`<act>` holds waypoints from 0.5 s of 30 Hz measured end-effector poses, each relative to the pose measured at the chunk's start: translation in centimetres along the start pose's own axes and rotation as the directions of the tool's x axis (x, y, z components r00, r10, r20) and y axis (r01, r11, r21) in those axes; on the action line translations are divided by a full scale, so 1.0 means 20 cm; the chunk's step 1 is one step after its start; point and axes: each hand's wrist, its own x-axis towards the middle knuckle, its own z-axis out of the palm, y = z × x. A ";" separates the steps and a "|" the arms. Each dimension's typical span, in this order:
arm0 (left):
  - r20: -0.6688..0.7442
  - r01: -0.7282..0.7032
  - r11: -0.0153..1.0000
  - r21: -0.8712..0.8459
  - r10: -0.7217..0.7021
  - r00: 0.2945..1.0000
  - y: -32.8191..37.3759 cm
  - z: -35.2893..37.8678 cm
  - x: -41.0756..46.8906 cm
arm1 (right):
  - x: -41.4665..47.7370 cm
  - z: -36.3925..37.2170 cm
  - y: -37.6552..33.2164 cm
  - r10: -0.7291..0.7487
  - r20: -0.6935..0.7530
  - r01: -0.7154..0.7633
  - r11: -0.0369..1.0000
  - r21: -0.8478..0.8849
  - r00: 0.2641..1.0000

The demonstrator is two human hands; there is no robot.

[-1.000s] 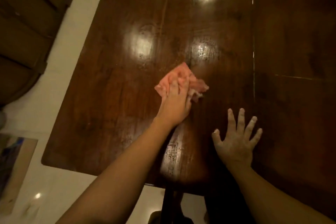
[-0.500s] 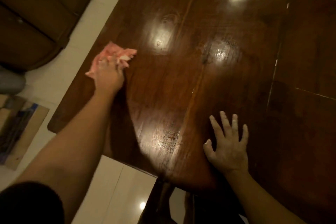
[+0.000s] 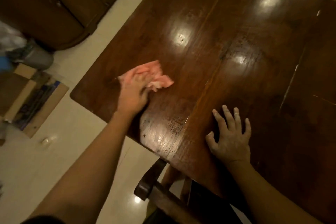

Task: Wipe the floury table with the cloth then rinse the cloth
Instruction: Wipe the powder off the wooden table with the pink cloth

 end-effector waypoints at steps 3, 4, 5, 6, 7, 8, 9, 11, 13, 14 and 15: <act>-0.163 0.396 0.914 -0.093 -0.406 0.899 -0.30 -0.16 -0.16 | -0.01 -0.01 0.00 -0.008 0.011 0.008 1.000 0.009 1.000; -0.153 0.541 0.830 -0.137 -0.557 0.816 -0.35 -0.21 -0.16 | -0.01 -0.02 0.00 -0.010 0.011 0.009 1.000 0.015 1.000; -0.125 0.650 0.743 -0.160 -0.668 0.733 -0.38 -0.24 -0.14 | 0.00 -0.02 0.00 -0.012 0.009 0.012 1.000 0.020 1.000; -0.107 0.695 0.700 -0.165 -0.713 0.693 -0.38 -0.24 -0.13 | 0.00 -0.02 0.00 -0.018 0.006 0.018 1.000 0.024 1.000; -0.096 0.694 0.700 -0.167 -0.712 0.695 -0.36 -0.24 -0.12 | 0.00 -0.02 0.00 -0.024 0.001 0.024 0.999 0.026 1.000; -0.082 0.669 0.720 -0.183 -0.689 0.720 -0.33 -0.23 -0.12 | 0.00 -0.02 0.00 -0.028 -0.005 0.029 0.999 0.026 1.000; -0.086 0.635 0.751 -0.182 -0.655 0.751 -0.28 -0.19 -0.16 | 0.00 -0.01 0.00 -0.032 -0.010 0.033 0.999 0.024 0.999; -0.104 0.544 0.830 -0.120 -0.556 0.825 -0.15 -0.09 -0.33 | 0.00 -0.01 0.00 -0.085 -0.020 0.086 0.996 0.024 0.996; -0.106 0.470 0.879 -0.081 -0.477 0.873 -0.02 -0.07 -0.56 | 0.00 0.00 0.00 -0.286 -0.018 0.286 0.958 0.028 0.958; -0.119 0.464 0.880 -0.102 -0.474 0.872 -0.01 -0.08 -0.63 | 0.00 0.01 0.00 -0.418 -0.007 0.418 0.908 0.022 0.909; -0.126 0.480 0.868 -0.126 -0.494 0.860 -0.05 -0.10 -0.65 | 0.01 0.01 0.01 -0.523 0.013 0.523 0.852 0.012 0.852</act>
